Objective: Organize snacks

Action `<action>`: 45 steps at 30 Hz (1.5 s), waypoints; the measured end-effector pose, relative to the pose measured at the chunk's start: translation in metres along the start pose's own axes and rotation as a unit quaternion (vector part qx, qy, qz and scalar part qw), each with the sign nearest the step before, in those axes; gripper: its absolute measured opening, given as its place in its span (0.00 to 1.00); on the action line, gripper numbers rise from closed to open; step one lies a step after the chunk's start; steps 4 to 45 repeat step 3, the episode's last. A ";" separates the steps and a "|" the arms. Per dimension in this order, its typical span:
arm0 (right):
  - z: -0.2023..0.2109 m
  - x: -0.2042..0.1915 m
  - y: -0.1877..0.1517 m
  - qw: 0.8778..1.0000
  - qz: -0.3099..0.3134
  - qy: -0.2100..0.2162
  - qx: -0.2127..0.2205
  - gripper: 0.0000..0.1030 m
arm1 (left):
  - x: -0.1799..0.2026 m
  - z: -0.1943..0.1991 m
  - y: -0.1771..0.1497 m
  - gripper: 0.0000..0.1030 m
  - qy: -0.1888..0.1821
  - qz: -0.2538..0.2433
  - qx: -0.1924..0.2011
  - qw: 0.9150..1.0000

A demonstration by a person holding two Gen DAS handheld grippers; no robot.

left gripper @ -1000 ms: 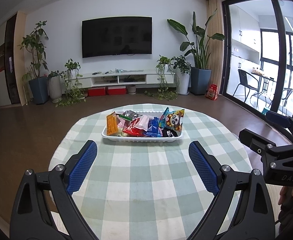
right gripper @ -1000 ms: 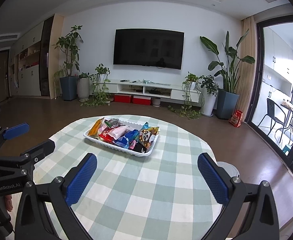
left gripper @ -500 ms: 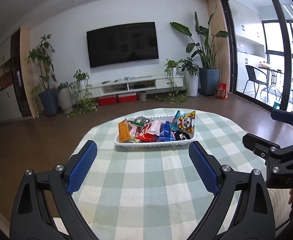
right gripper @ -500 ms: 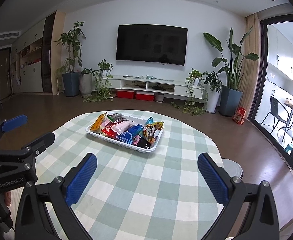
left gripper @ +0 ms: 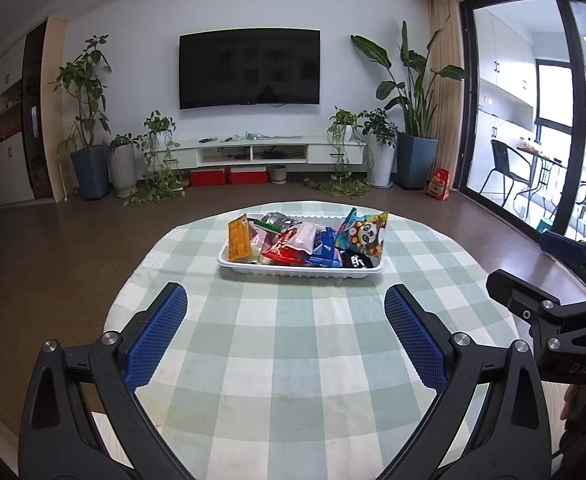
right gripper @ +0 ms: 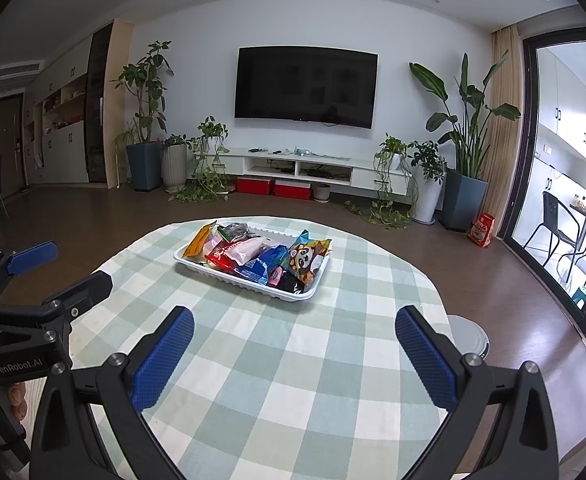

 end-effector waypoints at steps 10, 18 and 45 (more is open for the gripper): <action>0.001 -0.001 -0.001 1.000 0.000 0.000 -0.002 1.00 | -0.018 -0.013 -0.001 0.97 0.008 -0.002 0.002 1.000; 0.001 -0.001 -0.001 1.000 0.000 0.000 -0.002 1.00 | -0.018 -0.013 -0.001 0.97 0.008 -0.002 0.002 1.000; 0.001 -0.001 -0.001 1.000 0.000 0.000 -0.002 1.00 | -0.018 -0.013 -0.001 0.97 0.008 -0.002 0.002 1.000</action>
Point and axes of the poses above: each gripper's, at about its wrist camera, not at the fingertips, and z roughly against the way its jaws point, x to its right, y to its top, the point moved 2 cm from there along -z, roughly the way its jaws point, and after that the axes turned 9 degrees about y, right-handed, at the moved point
